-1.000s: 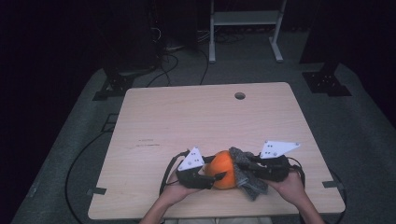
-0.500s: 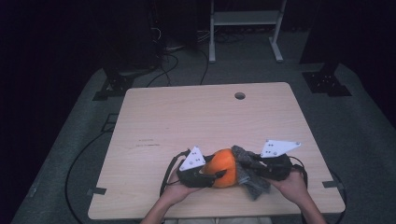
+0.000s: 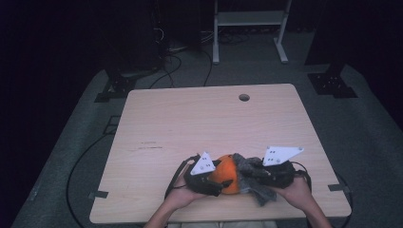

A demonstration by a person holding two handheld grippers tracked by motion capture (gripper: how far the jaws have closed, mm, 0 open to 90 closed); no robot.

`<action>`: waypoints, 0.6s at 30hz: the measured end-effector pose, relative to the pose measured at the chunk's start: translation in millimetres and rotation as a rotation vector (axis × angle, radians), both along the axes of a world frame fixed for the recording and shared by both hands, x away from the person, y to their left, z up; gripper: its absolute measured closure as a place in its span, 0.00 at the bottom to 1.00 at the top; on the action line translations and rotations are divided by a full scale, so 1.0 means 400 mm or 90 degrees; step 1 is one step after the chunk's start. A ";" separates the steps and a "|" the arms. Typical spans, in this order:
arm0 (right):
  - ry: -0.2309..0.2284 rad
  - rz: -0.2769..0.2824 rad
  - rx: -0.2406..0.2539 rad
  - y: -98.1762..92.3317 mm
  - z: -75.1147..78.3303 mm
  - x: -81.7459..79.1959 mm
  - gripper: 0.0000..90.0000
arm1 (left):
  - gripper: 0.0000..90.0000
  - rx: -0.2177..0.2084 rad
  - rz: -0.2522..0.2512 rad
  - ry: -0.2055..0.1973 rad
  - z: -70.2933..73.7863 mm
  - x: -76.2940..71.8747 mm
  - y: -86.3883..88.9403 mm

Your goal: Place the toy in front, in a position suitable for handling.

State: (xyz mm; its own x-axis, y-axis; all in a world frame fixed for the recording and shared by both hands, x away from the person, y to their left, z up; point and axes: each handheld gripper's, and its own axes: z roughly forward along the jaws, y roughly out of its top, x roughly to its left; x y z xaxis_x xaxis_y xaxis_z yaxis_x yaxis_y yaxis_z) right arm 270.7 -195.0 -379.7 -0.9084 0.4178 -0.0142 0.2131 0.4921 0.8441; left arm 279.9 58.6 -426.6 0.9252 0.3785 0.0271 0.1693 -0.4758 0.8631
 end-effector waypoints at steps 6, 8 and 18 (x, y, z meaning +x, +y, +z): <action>0.001 0.000 0.004 0.009 -0.001 0.006 0.85 | 0.43 0.004 -0.022 -0.026 -0.008 -0.011 0.012; 0.016 -0.037 0.016 -0.032 -0.015 0.031 0.85 | 0.41 0.003 -0.026 -0.025 -0.007 -0.012 0.010; -0.003 0.022 0.012 0.021 0.003 -0.006 0.84 | 0.33 0.009 -0.023 -0.019 -0.014 -0.014 -0.012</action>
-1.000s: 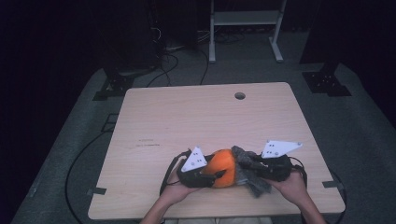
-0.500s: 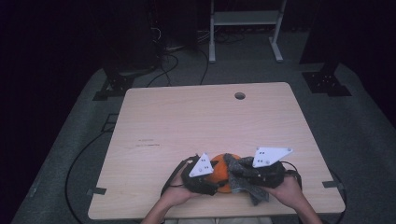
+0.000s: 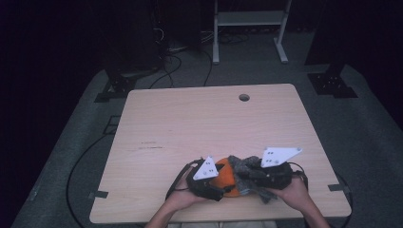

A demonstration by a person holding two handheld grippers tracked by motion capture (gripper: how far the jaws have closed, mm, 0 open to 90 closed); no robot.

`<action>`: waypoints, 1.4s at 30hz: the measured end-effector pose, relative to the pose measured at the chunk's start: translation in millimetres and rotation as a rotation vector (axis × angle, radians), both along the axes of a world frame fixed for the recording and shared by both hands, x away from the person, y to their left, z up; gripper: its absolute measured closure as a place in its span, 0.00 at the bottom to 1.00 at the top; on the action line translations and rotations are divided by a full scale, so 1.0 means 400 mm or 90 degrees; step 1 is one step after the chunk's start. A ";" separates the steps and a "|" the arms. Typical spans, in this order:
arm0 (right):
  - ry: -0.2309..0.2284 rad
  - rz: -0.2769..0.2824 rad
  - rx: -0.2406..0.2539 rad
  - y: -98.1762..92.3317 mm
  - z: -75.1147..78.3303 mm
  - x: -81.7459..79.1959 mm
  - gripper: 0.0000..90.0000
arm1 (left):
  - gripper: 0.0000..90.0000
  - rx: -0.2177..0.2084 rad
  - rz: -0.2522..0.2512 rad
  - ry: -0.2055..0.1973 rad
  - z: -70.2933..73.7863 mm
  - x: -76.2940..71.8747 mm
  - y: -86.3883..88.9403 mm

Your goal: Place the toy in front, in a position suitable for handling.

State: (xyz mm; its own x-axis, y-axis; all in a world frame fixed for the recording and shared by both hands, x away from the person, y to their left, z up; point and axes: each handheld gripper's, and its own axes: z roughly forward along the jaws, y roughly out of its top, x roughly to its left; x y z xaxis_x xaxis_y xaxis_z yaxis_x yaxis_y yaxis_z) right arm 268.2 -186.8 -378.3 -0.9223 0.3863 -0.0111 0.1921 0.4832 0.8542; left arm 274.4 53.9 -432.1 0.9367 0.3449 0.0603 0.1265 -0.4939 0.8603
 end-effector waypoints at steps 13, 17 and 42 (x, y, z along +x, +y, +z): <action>0.067 -0.076 0.020 -0.095 -0.042 0.055 0.85 | 0.39 -0.010 -0.004 -0.002 -0.001 0.002 0.012; 0.046 -0.002 0.053 -0.051 -0.002 0.024 0.85 | 0.38 -0.020 -0.006 -0.003 -0.011 -0.003 0.004; 0.103 -0.090 0.021 -0.107 -0.057 0.076 0.85 | 0.42 -0.111 0.043 0.067 -0.012 0.031 0.052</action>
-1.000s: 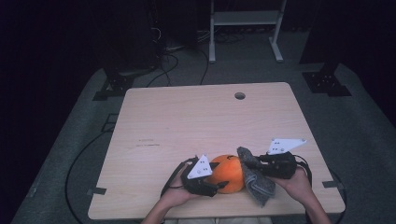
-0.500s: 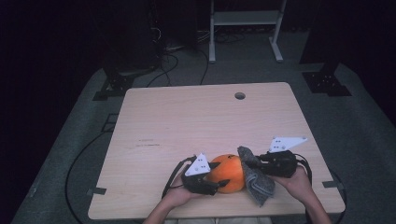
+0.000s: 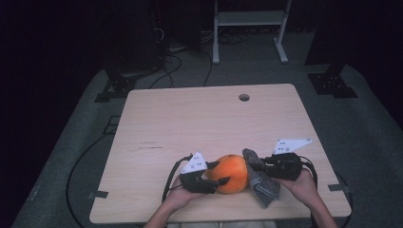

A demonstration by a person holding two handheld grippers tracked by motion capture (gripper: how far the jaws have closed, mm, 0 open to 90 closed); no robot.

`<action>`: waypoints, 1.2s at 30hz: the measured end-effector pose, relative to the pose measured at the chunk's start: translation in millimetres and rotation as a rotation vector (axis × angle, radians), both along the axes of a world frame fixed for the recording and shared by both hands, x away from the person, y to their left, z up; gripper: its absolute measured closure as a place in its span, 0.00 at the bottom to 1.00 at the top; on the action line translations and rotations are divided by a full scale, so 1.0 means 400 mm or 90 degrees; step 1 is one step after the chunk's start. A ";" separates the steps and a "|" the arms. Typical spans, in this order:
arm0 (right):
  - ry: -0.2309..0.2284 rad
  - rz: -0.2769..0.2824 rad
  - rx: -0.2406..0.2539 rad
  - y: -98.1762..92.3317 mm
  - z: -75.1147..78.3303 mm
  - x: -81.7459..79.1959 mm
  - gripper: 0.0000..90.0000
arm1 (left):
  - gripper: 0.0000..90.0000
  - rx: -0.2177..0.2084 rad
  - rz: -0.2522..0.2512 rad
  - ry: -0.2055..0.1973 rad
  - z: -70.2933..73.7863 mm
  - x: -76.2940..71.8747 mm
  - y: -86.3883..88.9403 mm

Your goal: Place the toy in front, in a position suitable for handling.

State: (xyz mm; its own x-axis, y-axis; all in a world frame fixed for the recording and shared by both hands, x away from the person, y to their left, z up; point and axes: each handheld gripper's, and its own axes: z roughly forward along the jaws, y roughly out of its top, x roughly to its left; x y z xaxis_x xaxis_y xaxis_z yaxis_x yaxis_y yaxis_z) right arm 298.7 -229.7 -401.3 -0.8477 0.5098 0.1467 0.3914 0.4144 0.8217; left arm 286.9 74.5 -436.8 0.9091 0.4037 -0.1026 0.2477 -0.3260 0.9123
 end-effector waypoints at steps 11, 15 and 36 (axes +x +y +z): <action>0.006 0.041 0.051 0.024 -0.001 0.000 0.85 | 0.44 -0.026 0.039 -0.009 0.024 -0.001 0.017; -0.032 0.059 0.069 0.042 0.028 -0.023 0.85 | 0.45 -0.020 0.039 -0.010 0.027 -0.001 0.017; -0.016 0.015 0.004 0.031 -0.005 -0.002 0.85 | 0.42 0.005 0.029 -0.021 0.032 0.003 0.013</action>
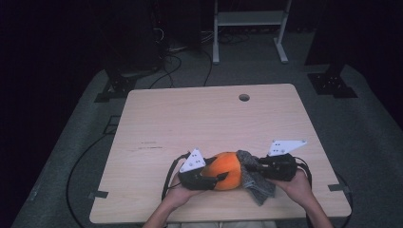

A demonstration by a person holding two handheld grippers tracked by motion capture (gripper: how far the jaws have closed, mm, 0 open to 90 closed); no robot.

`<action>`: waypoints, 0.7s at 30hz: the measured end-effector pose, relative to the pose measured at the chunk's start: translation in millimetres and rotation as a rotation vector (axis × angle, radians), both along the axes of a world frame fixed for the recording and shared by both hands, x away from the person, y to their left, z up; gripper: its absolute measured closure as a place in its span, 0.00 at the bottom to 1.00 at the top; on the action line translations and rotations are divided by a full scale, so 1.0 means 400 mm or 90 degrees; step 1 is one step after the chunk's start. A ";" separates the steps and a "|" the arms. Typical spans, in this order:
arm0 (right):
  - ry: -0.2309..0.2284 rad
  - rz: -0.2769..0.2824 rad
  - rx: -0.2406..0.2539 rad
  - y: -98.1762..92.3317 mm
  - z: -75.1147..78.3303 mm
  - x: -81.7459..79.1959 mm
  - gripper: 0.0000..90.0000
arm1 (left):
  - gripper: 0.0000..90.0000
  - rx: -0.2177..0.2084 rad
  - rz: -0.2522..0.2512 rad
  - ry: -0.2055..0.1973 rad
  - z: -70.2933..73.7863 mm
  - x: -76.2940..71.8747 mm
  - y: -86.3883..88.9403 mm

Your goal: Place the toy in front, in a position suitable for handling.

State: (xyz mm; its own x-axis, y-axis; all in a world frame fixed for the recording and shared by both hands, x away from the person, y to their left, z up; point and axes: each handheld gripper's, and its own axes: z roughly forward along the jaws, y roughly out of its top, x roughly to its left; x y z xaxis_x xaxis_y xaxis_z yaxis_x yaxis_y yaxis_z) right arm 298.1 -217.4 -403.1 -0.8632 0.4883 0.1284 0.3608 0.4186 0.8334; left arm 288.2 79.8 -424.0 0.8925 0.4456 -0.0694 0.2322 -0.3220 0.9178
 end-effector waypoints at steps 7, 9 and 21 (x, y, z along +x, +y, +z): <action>-0.003 0.049 0.085 0.009 0.029 -0.016 0.85 | 0.43 0.016 0.001 -0.005 0.006 -0.004 -0.006; -0.004 0.043 0.057 0.022 0.019 -0.015 0.84 | 0.43 0.013 -0.002 0.001 0.007 -0.003 -0.002; 0.002 0.047 0.042 0.040 0.009 -0.013 0.85 | 0.41 0.033 -0.009 -0.003 0.015 -0.010 -0.009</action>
